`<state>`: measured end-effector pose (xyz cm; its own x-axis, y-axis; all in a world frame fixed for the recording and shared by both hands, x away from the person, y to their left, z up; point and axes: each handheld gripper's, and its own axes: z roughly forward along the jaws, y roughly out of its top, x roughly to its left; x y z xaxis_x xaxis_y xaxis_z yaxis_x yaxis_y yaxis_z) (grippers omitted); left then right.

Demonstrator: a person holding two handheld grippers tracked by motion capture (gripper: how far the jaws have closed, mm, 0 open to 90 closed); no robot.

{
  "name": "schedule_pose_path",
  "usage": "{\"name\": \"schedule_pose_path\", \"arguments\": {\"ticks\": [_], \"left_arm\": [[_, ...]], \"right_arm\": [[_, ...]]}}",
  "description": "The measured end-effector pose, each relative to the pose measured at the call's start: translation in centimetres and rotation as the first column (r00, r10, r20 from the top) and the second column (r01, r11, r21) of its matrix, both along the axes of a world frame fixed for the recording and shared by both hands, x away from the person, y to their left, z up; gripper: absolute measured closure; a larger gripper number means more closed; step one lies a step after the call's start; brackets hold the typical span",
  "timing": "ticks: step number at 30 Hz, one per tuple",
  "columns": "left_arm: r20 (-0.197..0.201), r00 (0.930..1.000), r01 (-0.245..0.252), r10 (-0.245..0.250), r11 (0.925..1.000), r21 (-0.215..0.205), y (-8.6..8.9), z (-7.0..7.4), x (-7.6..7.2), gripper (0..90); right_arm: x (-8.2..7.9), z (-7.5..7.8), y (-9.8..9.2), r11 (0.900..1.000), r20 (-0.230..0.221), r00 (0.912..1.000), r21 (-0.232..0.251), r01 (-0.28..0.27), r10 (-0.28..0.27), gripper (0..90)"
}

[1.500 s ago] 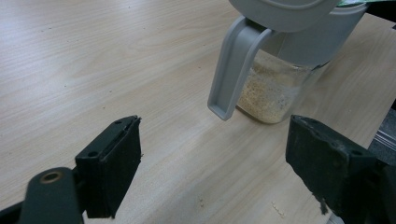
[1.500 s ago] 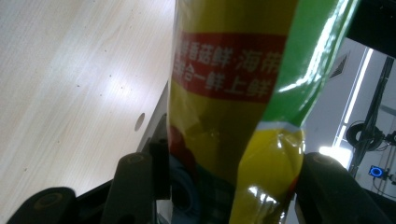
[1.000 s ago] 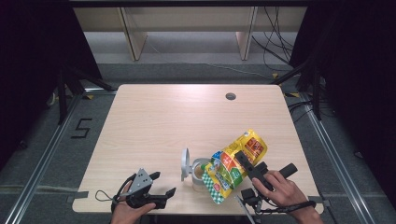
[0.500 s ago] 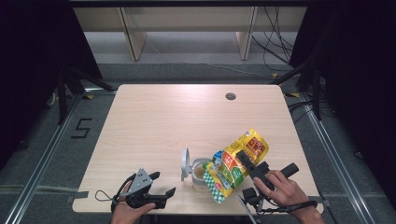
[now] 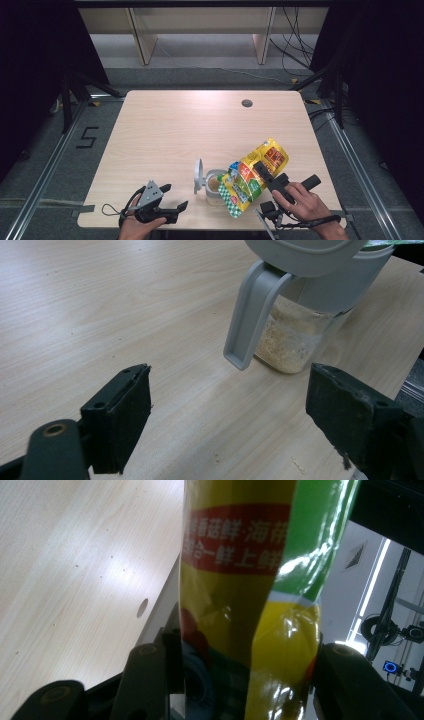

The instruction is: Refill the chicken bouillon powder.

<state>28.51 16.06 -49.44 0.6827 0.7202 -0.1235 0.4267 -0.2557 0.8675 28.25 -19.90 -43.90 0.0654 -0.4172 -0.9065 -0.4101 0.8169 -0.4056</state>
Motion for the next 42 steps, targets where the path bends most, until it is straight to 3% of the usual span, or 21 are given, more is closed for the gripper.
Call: {"name": "schedule_pose_path", "arguments": {"ticks": [42], "left_arm": [[-0.001, 1.0000, -0.002, 0.002, 1.0000, -0.003, 0.03, 0.02, 0.02, 17.9]], "right_arm": [[-0.17, 0.18, -0.03, 1.000, 0.010, 0.9999, -0.013, -0.002, 0.002, 57.4]]}}
